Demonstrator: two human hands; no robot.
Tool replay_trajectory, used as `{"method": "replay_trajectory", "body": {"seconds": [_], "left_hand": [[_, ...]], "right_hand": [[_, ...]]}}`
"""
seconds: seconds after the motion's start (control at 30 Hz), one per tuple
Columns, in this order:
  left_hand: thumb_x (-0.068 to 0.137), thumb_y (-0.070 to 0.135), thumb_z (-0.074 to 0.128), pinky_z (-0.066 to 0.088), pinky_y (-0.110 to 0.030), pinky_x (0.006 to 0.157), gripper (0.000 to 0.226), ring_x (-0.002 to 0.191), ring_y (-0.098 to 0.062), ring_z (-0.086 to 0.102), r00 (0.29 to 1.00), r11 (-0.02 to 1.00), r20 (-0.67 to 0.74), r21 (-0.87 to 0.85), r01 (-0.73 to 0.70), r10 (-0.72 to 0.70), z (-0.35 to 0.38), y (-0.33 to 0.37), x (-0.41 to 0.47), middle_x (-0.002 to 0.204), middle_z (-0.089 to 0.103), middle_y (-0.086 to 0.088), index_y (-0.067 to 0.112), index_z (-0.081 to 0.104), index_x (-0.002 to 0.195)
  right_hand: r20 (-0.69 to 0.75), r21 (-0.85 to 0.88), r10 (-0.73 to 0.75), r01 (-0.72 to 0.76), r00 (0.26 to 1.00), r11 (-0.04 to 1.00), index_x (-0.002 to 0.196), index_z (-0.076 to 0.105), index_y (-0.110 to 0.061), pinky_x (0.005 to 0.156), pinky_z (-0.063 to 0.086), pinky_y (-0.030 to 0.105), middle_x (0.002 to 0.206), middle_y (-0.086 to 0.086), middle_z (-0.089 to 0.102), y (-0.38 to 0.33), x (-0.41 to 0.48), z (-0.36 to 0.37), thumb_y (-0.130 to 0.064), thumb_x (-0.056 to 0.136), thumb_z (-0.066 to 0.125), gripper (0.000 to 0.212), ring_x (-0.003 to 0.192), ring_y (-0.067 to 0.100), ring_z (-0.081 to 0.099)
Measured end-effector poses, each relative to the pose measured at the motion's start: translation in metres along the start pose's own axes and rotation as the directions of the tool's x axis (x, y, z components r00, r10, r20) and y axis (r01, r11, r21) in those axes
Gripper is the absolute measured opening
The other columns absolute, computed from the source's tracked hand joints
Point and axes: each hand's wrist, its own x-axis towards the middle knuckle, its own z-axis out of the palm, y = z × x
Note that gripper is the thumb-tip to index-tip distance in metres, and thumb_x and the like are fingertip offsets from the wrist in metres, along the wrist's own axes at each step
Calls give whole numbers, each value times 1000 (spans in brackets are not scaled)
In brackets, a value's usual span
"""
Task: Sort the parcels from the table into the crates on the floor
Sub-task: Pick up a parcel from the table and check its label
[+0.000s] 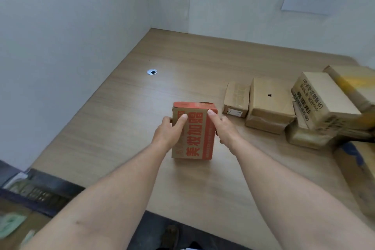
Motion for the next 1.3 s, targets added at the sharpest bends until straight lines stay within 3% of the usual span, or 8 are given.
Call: {"method": "replay_trajectory", "body": {"seconds": [0.13,0.27,0.47,0.63,0.8,0.93,1.17,1.3], "left_hand": [[83,79,31,51,-48,89,71,98,-23,58,992,998,-115,-44,53,-57,-14,-12,-37,104,60,-3,16,49,111],[83,81,23,50,-49,90,78,99,-27,56,967,993,-228,-62,101,-112,-30,-27,-71,108,59,-8,13,48,112],[91,72,17,50,-49,91,75,103,-28,56,923,985,-346,-34,167,-168,-58,-48,-106,115,60,-9,13,45,129],[94,65,24,48,-51,96,71,112,-30,53,891,979,-406,-85,186,-205,-79,-64,-122,126,56,-9,12,39,139],[85,63,37,46,-52,97,72,112,-31,52,868,952,-409,-233,199,-281,-105,-82,-137,123,56,-11,10,40,134],[69,63,37,47,-53,94,77,107,-30,54,855,934,-417,-302,192,-310,-130,-100,-155,113,59,-8,17,41,131],[79,51,37,39,-48,103,76,123,-31,44,850,921,-411,-335,196,-330,-179,-151,-186,139,46,-8,37,18,151],[83,41,42,48,-50,96,57,108,-28,54,837,899,-423,-405,166,-346,-210,-178,-204,118,56,-6,33,38,140]], "right_hand": [[62,-79,-51,55,997,995,119,56,-17,96,44,47,108,0,59,-5,-27,13,-90,65,22,97,101,22,55],[121,-110,-121,134,985,985,109,59,-11,87,46,43,93,1,57,-9,-44,35,-83,79,22,86,87,21,54],[200,-143,-193,224,961,964,101,62,-11,87,50,44,99,4,65,-18,-59,67,-73,86,30,71,92,25,61],[272,-105,-222,258,937,961,98,61,-6,90,49,48,100,10,66,-30,-66,93,-56,89,43,53,96,30,62],[368,-82,-242,291,898,953,99,59,-9,92,48,50,100,12,65,-39,-74,123,-39,92,47,33,99,31,62],[461,-70,-244,309,853,949,122,52,-18,84,51,44,102,7,64,-47,-89,155,-29,94,45,31,95,26,61],[587,-101,-236,359,774,928,148,26,-29,85,52,40,99,1,60,-66,-129,217,-22,99,42,53,89,16,60],[650,-119,-220,384,727,916,150,22,-31,73,54,32,99,1,57,-79,-152,254,-15,99,43,58,83,14,58]]}}
